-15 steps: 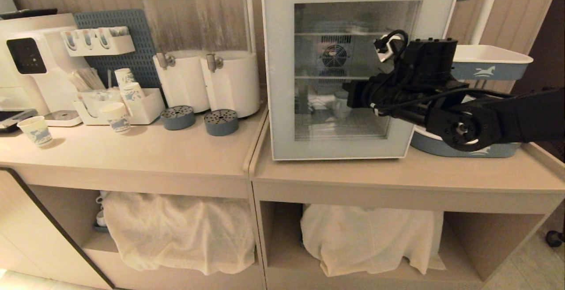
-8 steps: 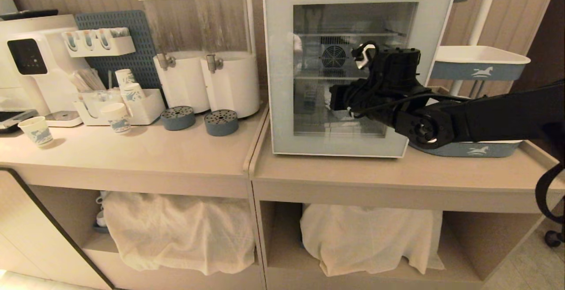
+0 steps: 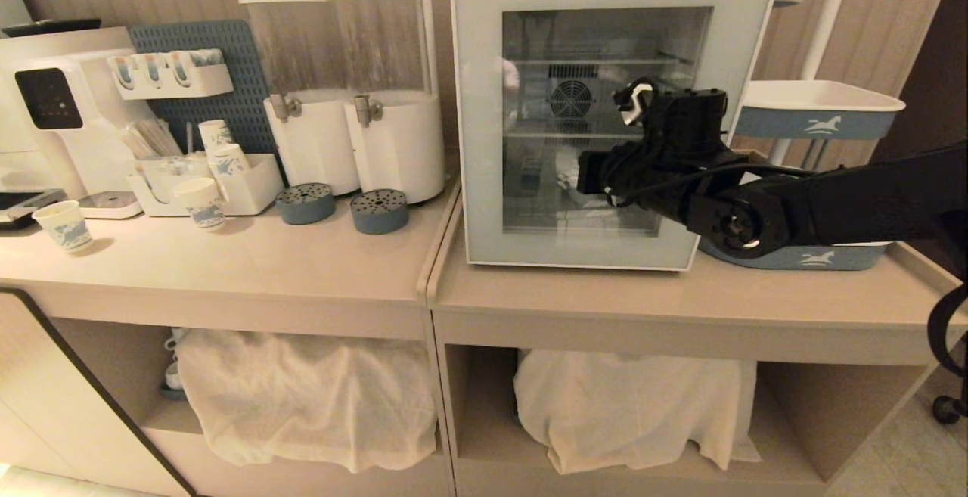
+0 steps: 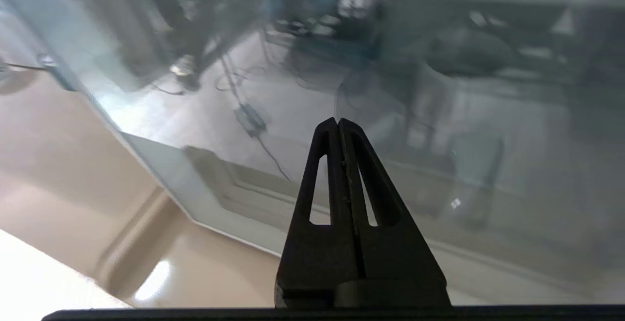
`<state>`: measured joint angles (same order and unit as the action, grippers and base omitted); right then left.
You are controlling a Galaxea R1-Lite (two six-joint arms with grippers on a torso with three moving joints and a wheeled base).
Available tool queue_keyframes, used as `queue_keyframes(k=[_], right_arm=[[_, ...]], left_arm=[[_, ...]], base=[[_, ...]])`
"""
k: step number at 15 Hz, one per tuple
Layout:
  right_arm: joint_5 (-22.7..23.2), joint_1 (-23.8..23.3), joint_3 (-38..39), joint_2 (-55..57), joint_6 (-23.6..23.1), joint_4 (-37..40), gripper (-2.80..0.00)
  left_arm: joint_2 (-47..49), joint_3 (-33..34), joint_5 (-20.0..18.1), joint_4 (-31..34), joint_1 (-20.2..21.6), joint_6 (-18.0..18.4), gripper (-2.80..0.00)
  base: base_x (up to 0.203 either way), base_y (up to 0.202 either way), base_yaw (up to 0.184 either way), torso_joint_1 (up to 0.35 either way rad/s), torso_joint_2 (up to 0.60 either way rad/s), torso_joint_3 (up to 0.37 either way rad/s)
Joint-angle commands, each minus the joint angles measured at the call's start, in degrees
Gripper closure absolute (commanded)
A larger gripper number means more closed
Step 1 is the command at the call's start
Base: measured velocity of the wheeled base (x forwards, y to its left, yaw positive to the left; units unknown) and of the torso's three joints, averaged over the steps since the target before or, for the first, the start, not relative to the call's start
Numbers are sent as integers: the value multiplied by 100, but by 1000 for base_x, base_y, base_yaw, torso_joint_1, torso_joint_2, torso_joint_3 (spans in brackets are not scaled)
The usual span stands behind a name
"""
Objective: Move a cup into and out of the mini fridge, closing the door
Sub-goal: Close the freezer door, then open the freezer door
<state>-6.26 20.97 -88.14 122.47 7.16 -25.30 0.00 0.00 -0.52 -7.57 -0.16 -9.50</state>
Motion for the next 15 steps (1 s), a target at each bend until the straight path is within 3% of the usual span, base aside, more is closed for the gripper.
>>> queue_keyframes(k=[1,5,10,15], right_arm=[[-5,-17,290,-334,51,-29,0],[-6,-255,1210,-1098,235,-144,0],[-135,-947,2503,-2775,334,-233,0],[-562,-1411,3437,-5388,609,840,0]], left_arm=[[-26,229,0,-8,-2,-8,0],[-26,229,0,-8,-2,-8,0],[-26,229,0,-8,-2,-8,0],[-26,229,0,-8,-2,-17,0]], base=[[0,0,0,0,0,0],[0,0,0,0,0,0],[0,0,0,0,0,0],[0,0,0,0,0,0]])
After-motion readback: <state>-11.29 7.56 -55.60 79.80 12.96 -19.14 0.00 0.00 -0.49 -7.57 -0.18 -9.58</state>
